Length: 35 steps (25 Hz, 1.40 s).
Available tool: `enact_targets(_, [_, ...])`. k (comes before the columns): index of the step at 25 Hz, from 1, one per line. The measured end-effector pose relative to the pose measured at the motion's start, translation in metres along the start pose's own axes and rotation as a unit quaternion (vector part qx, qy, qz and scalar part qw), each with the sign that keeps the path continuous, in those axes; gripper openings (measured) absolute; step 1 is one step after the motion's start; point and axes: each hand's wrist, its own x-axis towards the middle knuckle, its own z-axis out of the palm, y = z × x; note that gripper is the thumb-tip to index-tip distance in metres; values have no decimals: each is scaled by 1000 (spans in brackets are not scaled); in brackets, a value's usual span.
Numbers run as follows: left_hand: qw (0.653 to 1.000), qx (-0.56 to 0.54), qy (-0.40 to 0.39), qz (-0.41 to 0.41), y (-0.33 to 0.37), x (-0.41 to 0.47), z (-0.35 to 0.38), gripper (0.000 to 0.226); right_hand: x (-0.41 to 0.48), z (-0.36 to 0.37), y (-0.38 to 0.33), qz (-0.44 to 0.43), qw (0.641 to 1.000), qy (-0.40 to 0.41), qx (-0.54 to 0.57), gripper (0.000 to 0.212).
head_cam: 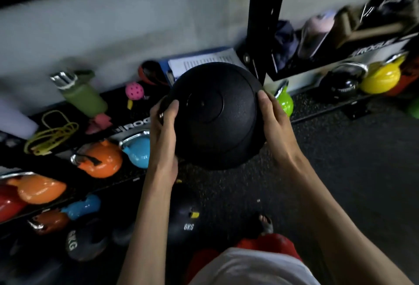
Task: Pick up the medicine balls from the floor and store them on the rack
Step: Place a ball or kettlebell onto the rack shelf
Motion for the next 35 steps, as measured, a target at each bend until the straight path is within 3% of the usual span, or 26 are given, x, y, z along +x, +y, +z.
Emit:
enact_targets(2, [999, -13, 0, 44, 30, 1, 11, 41, 10, 3, -29, -45, 999, 2, -4, 55])
enact_targets(6, [992, -29, -16, 119, 98, 6, 33, 43, 37, 10, -96, -132, 991, -1, -5, 80])
enact_targets(11, [969, -60, -30, 238, 173, 7, 58, 36, 57, 13, -176, -235, 971, -30, 3, 56])
enact_targets(16, [943, -50, -47, 326, 232, 5, 80, 56, 80, 14, -247, -327, 944, -40, 11, 58])
enact_targets(20, [937, -48, -41, 344, 267, 27, 106, 55, 116, 23, -287, -340, 938, -58, 17, 69])
enact_targets(22, [940, -41, -29, 337, 278, 48, 120, 46, 141, 27, -302, -331, 941, -66, 11, 69])
enact_targets(27, [951, -23, -25, 308, 293, 107, 150, 50, 204, 38, -326, -300, 952, -64, -14, 70])
enact_targets(32, [962, 31, -36, 268, 284, 156, 169, 53, 248, 41, -308, -243, 966, -51, -66, 70])
enact_targets(35, [962, 59, -36, 264, 281, 180, 176, 55, 268, 45, -302, -280, 957, -18, -77, 61])
